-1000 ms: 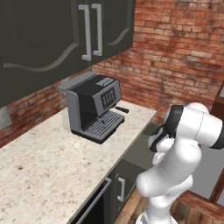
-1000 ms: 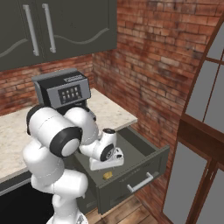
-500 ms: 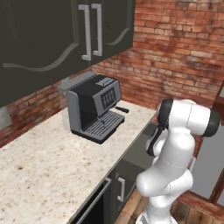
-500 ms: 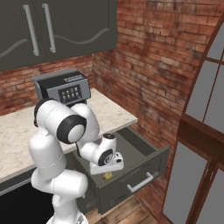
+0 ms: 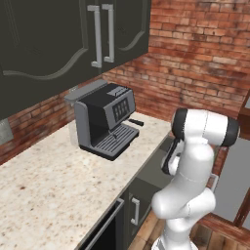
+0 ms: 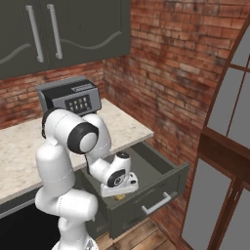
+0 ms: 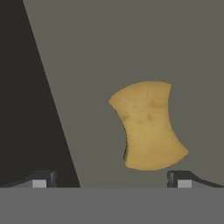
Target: Restock the sink supplies by placing the sponge and soap dispenser on the counter and next to the sink. Make sure the soap dispenser is upright.
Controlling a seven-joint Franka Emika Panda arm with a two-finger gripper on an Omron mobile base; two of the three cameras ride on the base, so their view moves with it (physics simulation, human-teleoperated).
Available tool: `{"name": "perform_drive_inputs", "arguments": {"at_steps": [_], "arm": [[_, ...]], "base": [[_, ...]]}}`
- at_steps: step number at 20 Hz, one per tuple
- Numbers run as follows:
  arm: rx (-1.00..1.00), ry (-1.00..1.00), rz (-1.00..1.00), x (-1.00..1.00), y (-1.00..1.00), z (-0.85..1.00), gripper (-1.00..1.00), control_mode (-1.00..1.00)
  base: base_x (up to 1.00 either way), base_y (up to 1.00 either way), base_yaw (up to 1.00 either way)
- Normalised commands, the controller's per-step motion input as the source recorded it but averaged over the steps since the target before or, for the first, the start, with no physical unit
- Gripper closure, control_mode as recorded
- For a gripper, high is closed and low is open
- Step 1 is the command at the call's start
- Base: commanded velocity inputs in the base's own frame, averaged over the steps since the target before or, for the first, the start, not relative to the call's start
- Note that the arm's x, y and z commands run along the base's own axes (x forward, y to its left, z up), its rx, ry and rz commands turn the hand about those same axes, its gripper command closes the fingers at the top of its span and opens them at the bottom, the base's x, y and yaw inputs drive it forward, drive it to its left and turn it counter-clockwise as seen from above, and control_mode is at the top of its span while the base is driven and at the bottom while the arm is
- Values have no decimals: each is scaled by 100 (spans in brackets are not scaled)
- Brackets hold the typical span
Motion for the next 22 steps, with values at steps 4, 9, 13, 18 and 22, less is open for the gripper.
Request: {"name": "perform_drive_inputs", "arguments": {"at_steps": [4,9,13,18,22], "arm": [[3,0,0,22,-2,-19,-100,-100],[2,0,0,25,0,-23,-100,-100],[1,0,0,0,-22,-8,-100,-100],[2,0,0,-22,-41,-12,-100,-100],[2,0,0,0,-15,-11,-100,-100]], "base": [[0,0,0],[0,0,0],[0,0,0],[0,0,0],[0,0,0]]}}
